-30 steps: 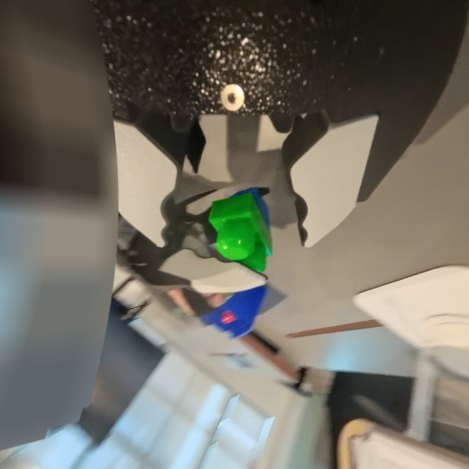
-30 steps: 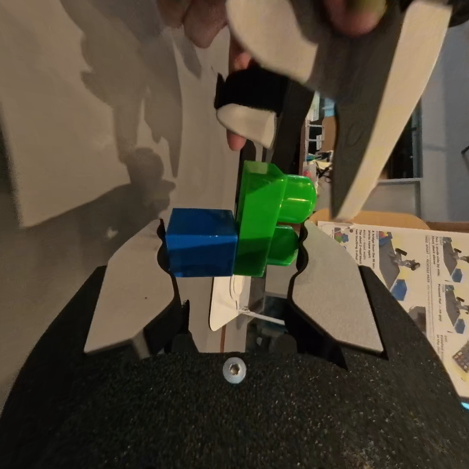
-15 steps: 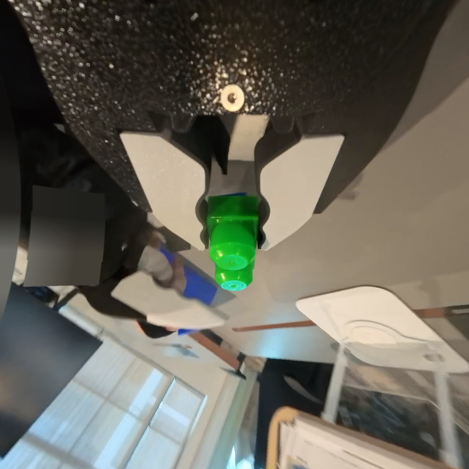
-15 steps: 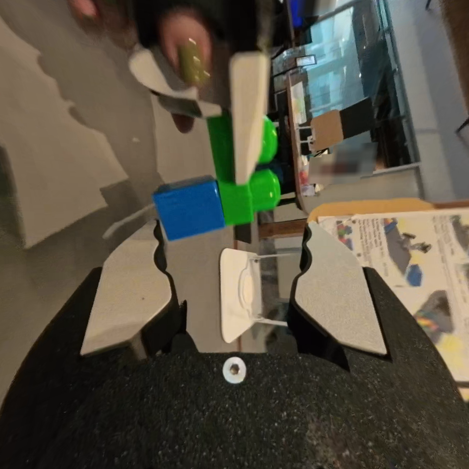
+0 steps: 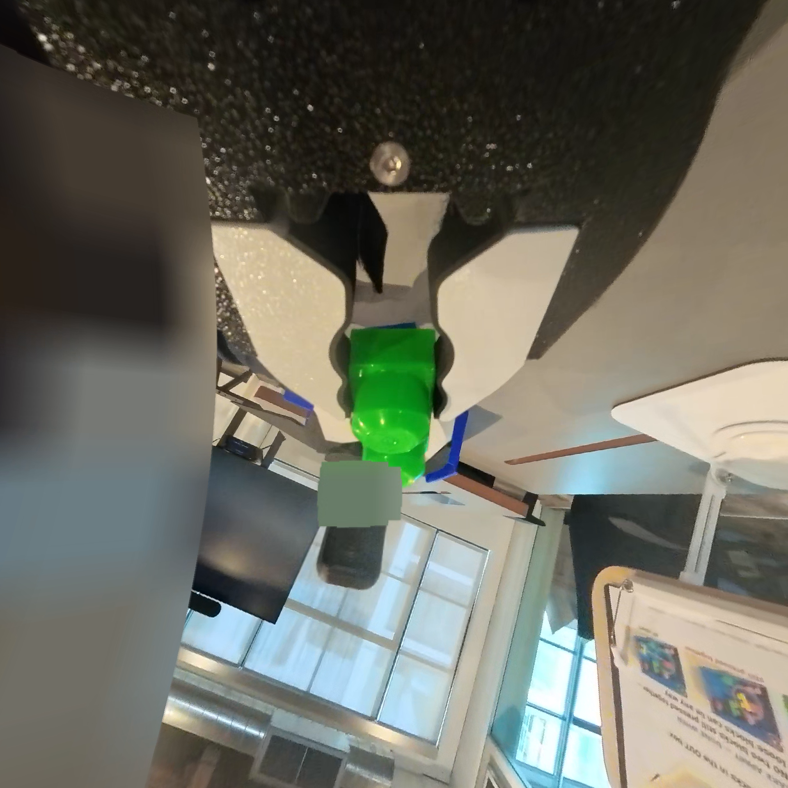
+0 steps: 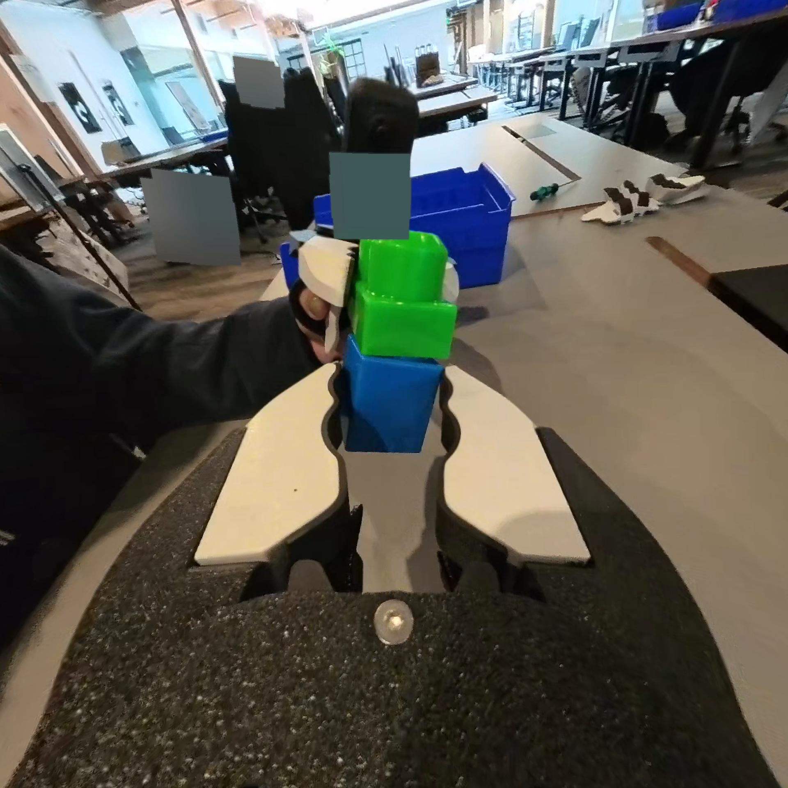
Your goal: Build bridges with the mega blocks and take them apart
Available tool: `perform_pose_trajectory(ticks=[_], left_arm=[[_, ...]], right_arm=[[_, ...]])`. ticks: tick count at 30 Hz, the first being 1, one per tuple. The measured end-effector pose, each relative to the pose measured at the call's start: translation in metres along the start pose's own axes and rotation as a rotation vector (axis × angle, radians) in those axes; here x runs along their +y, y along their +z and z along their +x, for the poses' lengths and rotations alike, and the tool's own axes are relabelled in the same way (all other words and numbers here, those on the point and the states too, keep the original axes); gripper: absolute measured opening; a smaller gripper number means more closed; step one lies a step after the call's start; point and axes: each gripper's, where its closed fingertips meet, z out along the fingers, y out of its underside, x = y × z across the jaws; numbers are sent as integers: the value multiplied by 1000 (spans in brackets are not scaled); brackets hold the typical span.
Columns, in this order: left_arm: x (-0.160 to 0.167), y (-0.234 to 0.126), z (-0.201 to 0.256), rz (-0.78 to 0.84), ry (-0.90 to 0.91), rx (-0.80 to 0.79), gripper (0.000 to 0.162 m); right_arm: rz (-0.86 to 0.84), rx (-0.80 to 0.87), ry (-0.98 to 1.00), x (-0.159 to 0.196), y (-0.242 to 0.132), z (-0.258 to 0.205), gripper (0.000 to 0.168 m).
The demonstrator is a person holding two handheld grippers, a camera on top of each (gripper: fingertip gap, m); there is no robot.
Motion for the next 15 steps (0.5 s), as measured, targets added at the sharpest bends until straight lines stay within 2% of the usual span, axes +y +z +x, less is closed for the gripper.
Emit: perform_pose_trajectory(ticks=[6, 9, 10, 13, 15], left_arm=[[-4, 4, 10, 70, -62, 96, 35], [-32, -12, 25, 263, -155, 263, 35], [-38, -19, 23, 286, -159, 262, 35], [-30, -23, 8, 220, -113, 139, 35], [-20, -19, -1, 161, -76, 54, 35]], right_arm=[[50, -20, -138, -3, -7, -6, 40], [-21, 4, -265, 15, -10, -3, 39], [-3, 2, -260, 16, -11, -2, 39], [60, 6, -162, 14, -14, 7, 40], [-16, 115, -157, 29, -14, 27, 41]])
